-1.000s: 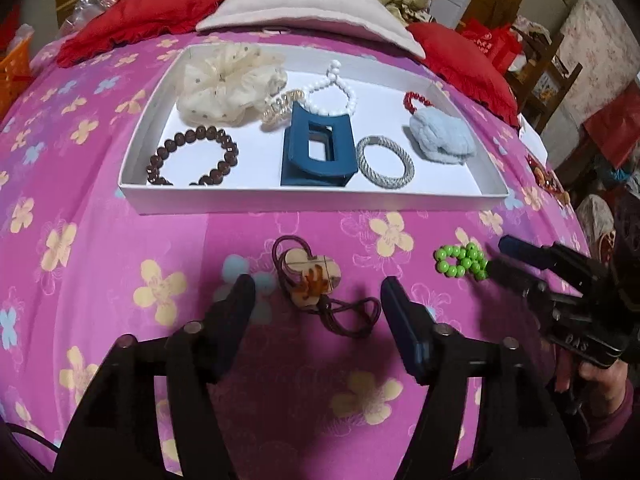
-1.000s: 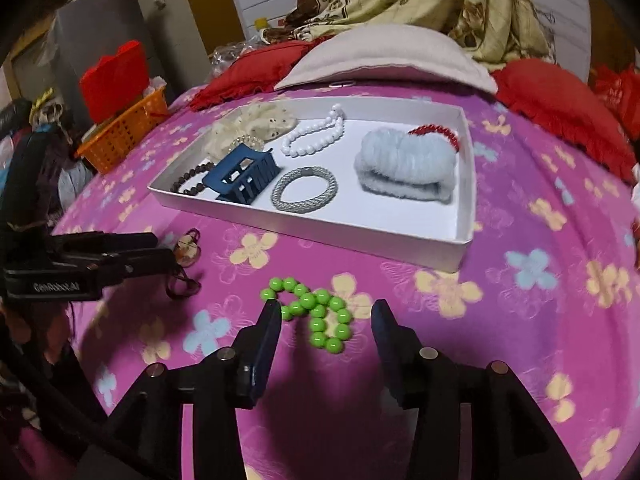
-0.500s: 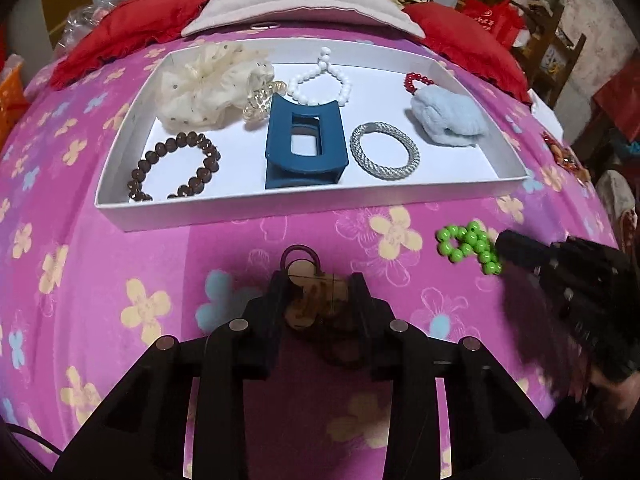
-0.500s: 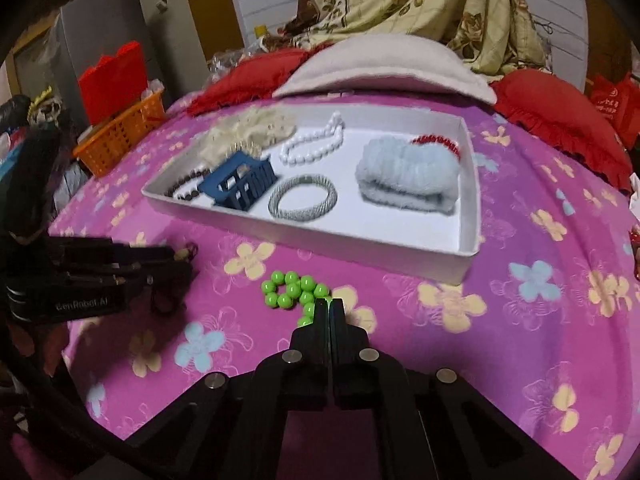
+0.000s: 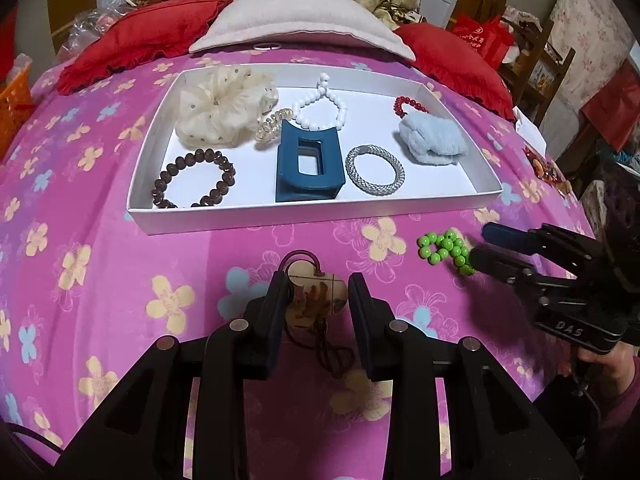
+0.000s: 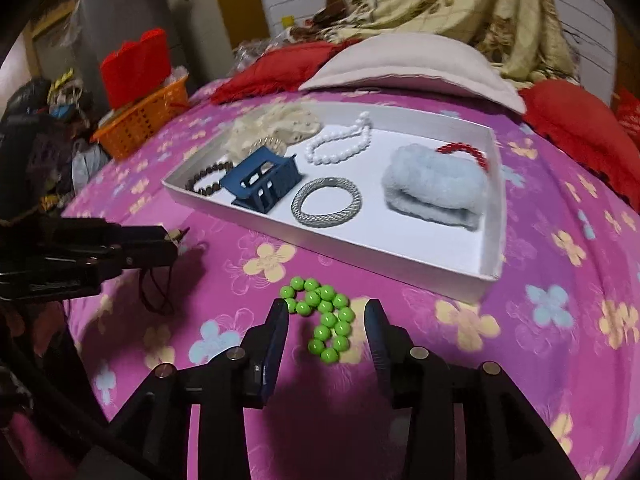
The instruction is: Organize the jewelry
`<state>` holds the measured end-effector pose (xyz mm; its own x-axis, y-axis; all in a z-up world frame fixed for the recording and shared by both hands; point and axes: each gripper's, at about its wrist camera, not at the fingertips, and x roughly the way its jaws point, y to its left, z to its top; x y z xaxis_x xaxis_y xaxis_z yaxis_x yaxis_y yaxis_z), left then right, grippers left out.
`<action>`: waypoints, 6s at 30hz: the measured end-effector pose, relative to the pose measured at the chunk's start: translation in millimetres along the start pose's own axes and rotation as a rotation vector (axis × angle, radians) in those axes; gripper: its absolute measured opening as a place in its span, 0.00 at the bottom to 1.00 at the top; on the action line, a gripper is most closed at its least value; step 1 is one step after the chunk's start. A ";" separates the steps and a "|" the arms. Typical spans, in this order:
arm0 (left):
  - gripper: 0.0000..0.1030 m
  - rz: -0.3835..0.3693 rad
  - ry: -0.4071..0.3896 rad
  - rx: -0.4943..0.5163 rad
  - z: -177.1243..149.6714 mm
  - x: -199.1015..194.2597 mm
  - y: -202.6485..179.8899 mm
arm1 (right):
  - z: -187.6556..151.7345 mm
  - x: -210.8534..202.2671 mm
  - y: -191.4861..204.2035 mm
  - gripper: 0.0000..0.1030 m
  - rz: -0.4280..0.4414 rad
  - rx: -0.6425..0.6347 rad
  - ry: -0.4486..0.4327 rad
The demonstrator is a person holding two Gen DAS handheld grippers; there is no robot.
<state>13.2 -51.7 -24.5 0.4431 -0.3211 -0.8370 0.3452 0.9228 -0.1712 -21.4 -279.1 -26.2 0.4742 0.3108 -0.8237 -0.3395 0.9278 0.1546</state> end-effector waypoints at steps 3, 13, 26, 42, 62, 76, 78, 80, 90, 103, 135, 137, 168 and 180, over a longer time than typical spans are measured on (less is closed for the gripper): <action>0.29 -0.001 0.005 -0.001 -1.5 0.6 -0.8 | 2.9 17.4 2.5 0.34 -0.004 -0.046 0.020; 0.29 0.008 0.001 -0.021 0.3 -5.3 6.3 | 5.1 -15.6 -8.1 0.08 0.093 0.041 -0.067; 0.29 0.014 -0.083 0.022 34.9 -33.1 -5.5 | 47.8 -66.9 -13.4 0.08 0.052 0.030 -0.151; 0.29 0.072 -0.117 0.081 98.5 -15.2 -20.7 | 95.8 -57.5 -36.7 0.08 -0.007 0.012 -0.167; 0.29 0.029 -0.080 0.072 141.5 36.6 -40.0 | 141.0 -8.5 -67.6 0.08 -0.033 0.042 -0.119; 0.29 -0.036 -0.014 0.006 148.1 82.7 -36.7 | 160.8 52.1 -74.5 0.08 0.030 0.092 -0.050; 0.29 -0.031 -0.006 -0.002 148.2 87.4 -33.4 | 161.1 63.4 -77.7 0.08 0.027 0.101 -0.029; 0.29 -0.022 -0.003 -0.011 147.3 90.9 -29.8 | 160.5 76.4 -84.2 0.08 0.021 0.122 -0.007; 0.69 0.015 -0.041 -0.032 140.9 91.0 -18.6 | 143.0 85.0 -111.0 0.27 -0.020 0.224 0.002; 0.69 0.101 -0.086 -0.065 115.7 62.8 -10.9 | 109.9 21.3 -84.0 0.41 -0.183 0.216 -0.123; 0.69 0.281 -0.382 -0.089 17.5 -111.8 -25.0 | 44.6 -111.4 44.4 0.65 -0.263 0.193 -0.267; 0.69 0.284 -0.388 -0.091 13.8 -116.1 -25.3 | 41.3 -114.2 47.3 0.71 -0.264 0.193 -0.277; 0.69 0.295 -0.398 -0.082 5.5 -126.6 -30.2 | 38.5 -120.9 52.2 0.80 -0.291 0.181 -0.268; 0.69 0.294 -0.398 -0.082 5.9 -126.9 -30.3 | 35.9 -117.5 54.8 0.80 -0.281 0.172 -0.254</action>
<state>-48.6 -40.2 89.9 0.7988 -0.0862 -0.5954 0.0991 0.9950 -0.0110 -66.6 -257.4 98.7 0.7215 0.0613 -0.6897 -0.0374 0.9981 0.0496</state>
